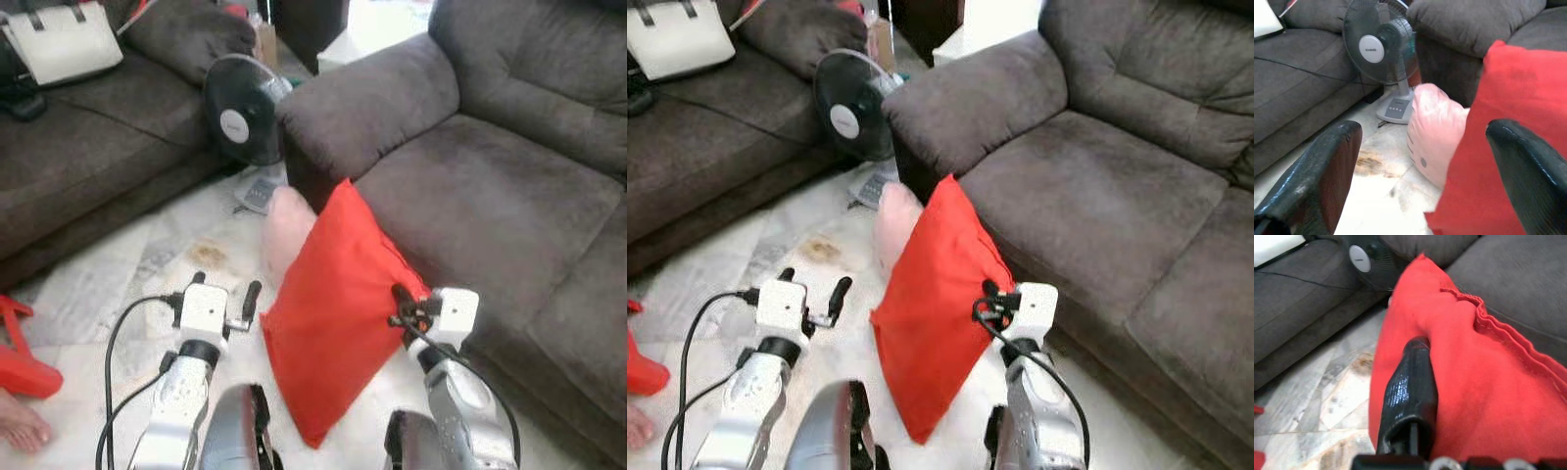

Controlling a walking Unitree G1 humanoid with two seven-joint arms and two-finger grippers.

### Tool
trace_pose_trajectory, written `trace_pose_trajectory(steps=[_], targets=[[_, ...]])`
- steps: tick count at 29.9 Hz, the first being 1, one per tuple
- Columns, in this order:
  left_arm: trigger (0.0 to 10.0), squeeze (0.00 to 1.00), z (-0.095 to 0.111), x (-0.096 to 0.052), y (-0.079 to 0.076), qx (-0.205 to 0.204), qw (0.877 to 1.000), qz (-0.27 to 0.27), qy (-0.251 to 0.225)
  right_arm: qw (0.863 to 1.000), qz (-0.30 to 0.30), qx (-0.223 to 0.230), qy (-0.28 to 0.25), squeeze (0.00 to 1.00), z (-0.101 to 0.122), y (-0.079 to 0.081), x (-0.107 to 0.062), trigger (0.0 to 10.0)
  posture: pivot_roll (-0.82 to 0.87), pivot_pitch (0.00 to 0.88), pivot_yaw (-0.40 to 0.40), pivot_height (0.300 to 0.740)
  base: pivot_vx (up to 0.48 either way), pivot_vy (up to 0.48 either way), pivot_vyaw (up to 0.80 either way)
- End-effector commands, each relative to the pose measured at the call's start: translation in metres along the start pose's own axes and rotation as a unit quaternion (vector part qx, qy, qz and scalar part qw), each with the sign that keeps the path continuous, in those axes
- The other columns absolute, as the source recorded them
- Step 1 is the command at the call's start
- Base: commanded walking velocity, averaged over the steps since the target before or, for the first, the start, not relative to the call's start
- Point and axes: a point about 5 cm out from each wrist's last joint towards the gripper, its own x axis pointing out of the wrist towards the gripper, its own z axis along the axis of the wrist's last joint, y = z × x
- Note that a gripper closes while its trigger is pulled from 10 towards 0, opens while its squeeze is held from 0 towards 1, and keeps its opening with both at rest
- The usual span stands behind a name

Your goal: Move the pillow to the sofa from floor

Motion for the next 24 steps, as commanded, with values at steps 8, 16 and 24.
trace_pose_trajectory(steps=[8, 16, 24], targets=[[10.0, 0.0, -0.0005, -0.0012, 0.0012, 0.0, 1.0, -0.001, 0.002, 0.999, 0.009, -0.006, -0.041, 0.0, 0.017, 0.0029, 0.0021, 10.0, 0.15, 0.083, -0.009, 0.727, 0.0, 0.0, 0.0], [10.0, 0.0, -0.0004, -0.001, 0.0026, 0.001, 1.0, 0.0, 0.003, 0.999, 0.011, -0.005, -0.044, 0.0, 0.0168, 0.0027, 0.0034, 10.0, 0.15, 0.089, -0.007, 0.74, 0.0, 0.0, 0.0], [10.0, 0.0, 0.0001, -0.0003, 0.0032, 0.001, 1.0, -0.001, 0.002, 0.999, 0.005, -0.008, -0.041, 0.0, 0.0158, 0.0009, 0.0046, 10.0, 0.15, 0.091, -0.004, 0.74, 0.0, 0.0, 0.0]])
